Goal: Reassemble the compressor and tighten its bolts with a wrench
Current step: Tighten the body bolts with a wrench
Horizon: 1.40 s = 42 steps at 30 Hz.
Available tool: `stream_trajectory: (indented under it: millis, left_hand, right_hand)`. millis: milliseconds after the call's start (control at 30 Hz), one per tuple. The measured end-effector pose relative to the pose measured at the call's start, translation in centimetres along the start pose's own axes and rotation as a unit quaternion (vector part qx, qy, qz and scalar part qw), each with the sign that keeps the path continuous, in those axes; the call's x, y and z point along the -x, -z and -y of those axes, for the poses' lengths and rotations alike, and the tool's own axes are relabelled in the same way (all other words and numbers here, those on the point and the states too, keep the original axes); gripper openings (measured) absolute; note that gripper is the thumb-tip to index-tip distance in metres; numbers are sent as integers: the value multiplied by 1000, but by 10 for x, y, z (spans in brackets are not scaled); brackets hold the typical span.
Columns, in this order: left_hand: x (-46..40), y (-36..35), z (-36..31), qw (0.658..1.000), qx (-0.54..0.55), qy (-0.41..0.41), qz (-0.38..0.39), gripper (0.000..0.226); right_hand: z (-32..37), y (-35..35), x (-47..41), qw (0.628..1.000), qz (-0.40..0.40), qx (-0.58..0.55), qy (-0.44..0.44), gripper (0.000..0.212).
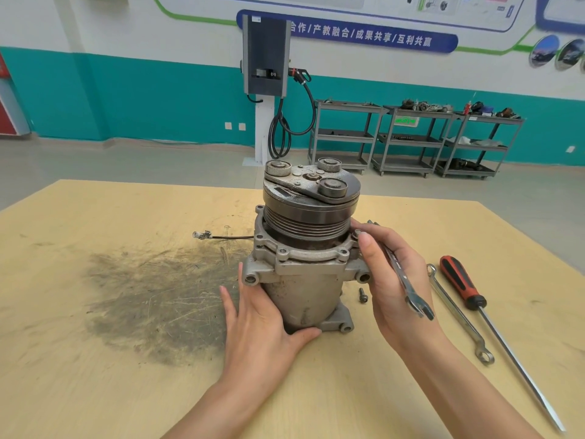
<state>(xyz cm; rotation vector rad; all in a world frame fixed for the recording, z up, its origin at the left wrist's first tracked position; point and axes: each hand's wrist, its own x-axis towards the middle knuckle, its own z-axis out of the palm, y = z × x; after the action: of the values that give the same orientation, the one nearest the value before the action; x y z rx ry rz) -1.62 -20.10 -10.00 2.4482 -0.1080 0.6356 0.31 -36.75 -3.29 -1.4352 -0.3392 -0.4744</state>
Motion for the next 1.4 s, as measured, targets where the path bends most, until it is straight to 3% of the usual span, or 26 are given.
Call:
stream_trajectory:
  millis: [200,433,700,833,933,1033,1400]
  left_hand:
    - [0,0,0,1000,-11,-1,7,122]
    - [0,-1,0,1000,-8,3,7,120]
    - [0,0,0,1000,-8,-2,4,119]
    - [0,0,0,1000,-8,-1,4,117]
    - [0,0,0,1000,-5,-2,4,118]
    - [0,0,0,1000,-5,-3,3,119]
    - [0,2,-1,1000,-3,2,9,119]
  right_hand:
    - [1,-3,-3,1000,-20,-14,-11,5]
    - [-3,-2,-1,1000,-22,19,12,15]
    - [3,-2,-2,1000,-19,14,14,6]
    - [1,-3,-1,999,-26,33,16,12]
    - [5,-3,-3,1000,-23,-1,1,4]
    - [8,-6,-3,999,-25,-39,4,19]
    - [4,-8,-1,998,-43,-34,5,16]
